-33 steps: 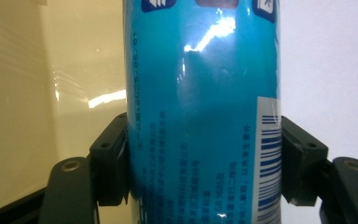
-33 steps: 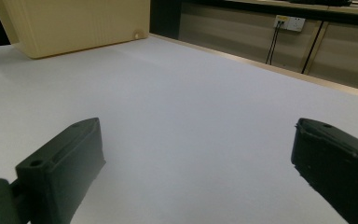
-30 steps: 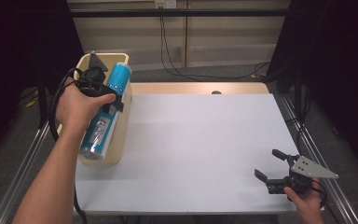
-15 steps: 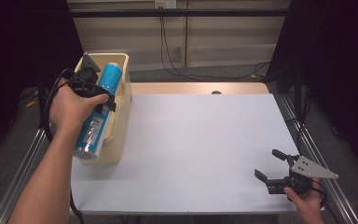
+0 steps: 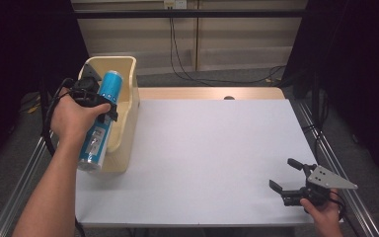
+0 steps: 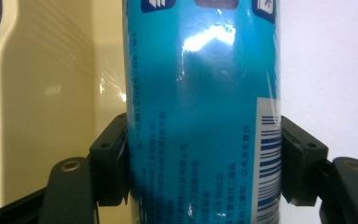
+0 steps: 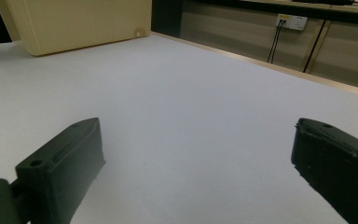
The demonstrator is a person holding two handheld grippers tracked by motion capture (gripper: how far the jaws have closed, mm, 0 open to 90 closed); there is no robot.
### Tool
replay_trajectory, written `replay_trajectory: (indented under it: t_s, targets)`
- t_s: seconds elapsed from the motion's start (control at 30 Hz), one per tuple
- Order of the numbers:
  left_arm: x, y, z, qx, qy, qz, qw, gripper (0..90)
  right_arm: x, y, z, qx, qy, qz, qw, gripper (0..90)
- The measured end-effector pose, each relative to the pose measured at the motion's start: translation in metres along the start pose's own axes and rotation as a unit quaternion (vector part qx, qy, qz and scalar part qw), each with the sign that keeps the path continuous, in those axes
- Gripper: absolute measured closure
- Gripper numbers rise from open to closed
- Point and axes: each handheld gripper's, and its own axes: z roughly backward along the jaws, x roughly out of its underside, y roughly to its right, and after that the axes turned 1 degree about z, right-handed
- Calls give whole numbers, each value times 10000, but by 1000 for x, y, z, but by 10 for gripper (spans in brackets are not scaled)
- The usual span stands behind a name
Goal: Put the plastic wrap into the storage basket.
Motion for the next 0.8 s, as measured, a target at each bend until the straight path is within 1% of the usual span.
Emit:
replay_trajectory:
  t_s: [0.03,0.07,0.17,0.23,0.27,0.3,0.47,0.57,0.67,0.73,0.8]
  targets:
    - [0,-2,0,15,-49,-55,10000,321,0,0,0,-3,-1,-3,10000,18]
    - [0,-1,-2,4,-6,17,10000,321,0,0,0,-9,-1,0,10000,18]
    - [1,-3,-4,22,3,74,10000,320,0,0,0,-10,0,-11,10000,18]
    - [1,-3,-5,3,-33,29,10000,320,0,0,0,-5,-2,-5,10000,18]
    - [2,-2,-6,-1,-38,59,10000,320,0,0,0,-3,-3,0,10000,18]
    - [2,-3,-7,-12,-33,13,10000,320,0,0,0,-7,2,-5,10000,18]
    - [2,-3,-11,13,-43,106,9999,320,0,0,0,-2,2,-8,10000,18]
    - [2,-3,-12,-3,-61,66,10000,320,0,0,0,-6,-3,-4,10000,18]
    - [2,-3,-12,-5,-69,79,9999,320,0,0,0,-6,-2,-3,10000,17]
    - [2,-3,-13,-25,-77,127,9999,320,0,0,-1,-16,-1,-6,10000,18]
    - [2,-4,-12,-5,-90,111,9999,320,0,0,-1,-16,-4,-6,10000,18]
